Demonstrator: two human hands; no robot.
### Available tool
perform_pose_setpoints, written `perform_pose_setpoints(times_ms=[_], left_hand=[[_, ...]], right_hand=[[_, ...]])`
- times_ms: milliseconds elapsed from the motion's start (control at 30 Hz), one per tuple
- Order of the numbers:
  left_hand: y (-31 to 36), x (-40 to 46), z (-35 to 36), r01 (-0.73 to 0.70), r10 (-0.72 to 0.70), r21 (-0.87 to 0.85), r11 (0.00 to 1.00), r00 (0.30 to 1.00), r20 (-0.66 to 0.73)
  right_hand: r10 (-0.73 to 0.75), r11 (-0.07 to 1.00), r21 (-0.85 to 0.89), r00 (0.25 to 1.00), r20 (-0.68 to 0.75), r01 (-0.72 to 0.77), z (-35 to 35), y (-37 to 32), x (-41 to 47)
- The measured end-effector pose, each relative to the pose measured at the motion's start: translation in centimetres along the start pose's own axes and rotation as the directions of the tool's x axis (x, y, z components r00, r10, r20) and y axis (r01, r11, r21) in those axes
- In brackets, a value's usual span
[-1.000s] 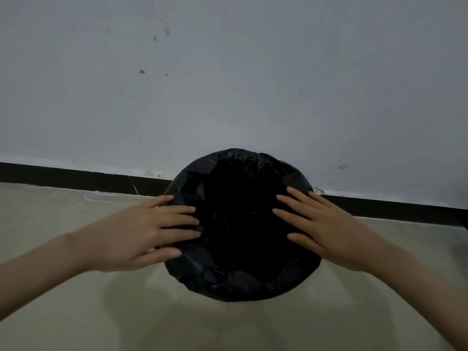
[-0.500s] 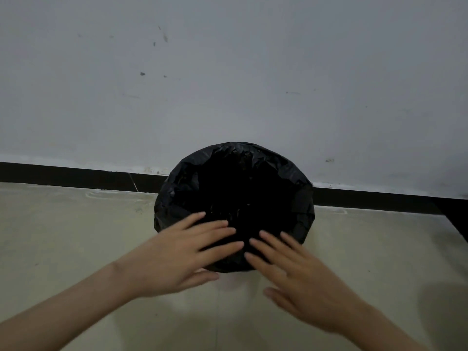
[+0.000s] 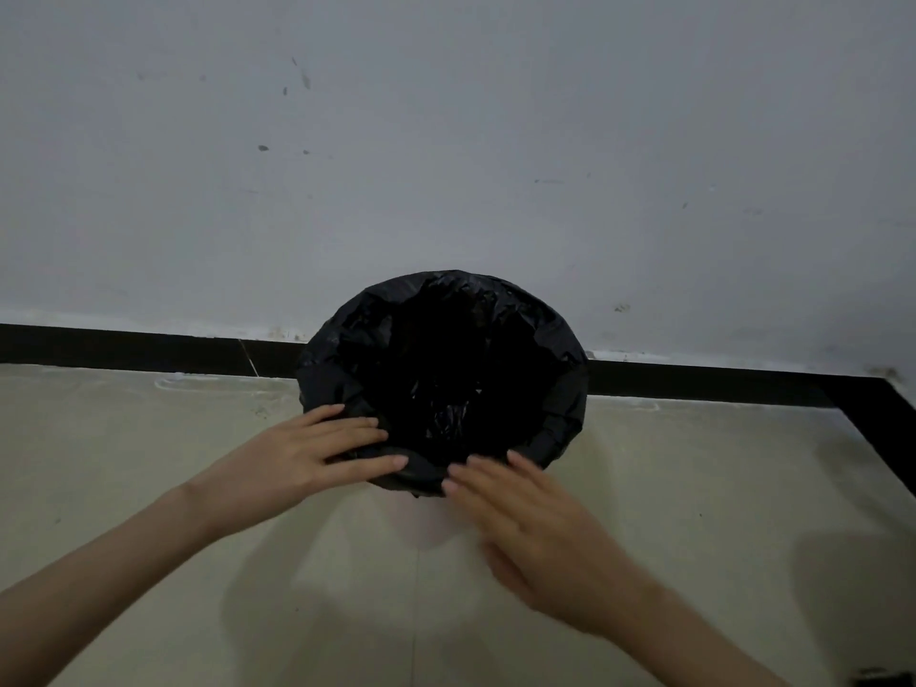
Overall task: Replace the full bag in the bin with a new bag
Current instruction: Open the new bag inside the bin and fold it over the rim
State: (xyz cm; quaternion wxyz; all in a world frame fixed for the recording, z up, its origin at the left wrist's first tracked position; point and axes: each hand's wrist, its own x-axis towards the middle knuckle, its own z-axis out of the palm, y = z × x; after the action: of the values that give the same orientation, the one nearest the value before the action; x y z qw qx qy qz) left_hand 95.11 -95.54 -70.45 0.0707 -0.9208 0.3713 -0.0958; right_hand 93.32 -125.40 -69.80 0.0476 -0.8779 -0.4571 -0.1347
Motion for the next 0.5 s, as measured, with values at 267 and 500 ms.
perform_pose_setpoints(times_ms=[267, 500], left_hand=[[-5.6, 1.9, -0.3, 0.379, -0.365, -0.094, 0.921, 0.921, 0.141], [-0.9, 1.3, -2.5, 0.066, -0.065, 0.008, 0.998, 0.997, -0.050]], right_hand=[[0.466, 0.866, 0.031, 0.826, 0.317, -0.500, -1.2, 12.9, 4.5], [0.130, 0.979, -0.155, 0.991, -0.040, -0.134, -1.2, 7.7, 1.0]])
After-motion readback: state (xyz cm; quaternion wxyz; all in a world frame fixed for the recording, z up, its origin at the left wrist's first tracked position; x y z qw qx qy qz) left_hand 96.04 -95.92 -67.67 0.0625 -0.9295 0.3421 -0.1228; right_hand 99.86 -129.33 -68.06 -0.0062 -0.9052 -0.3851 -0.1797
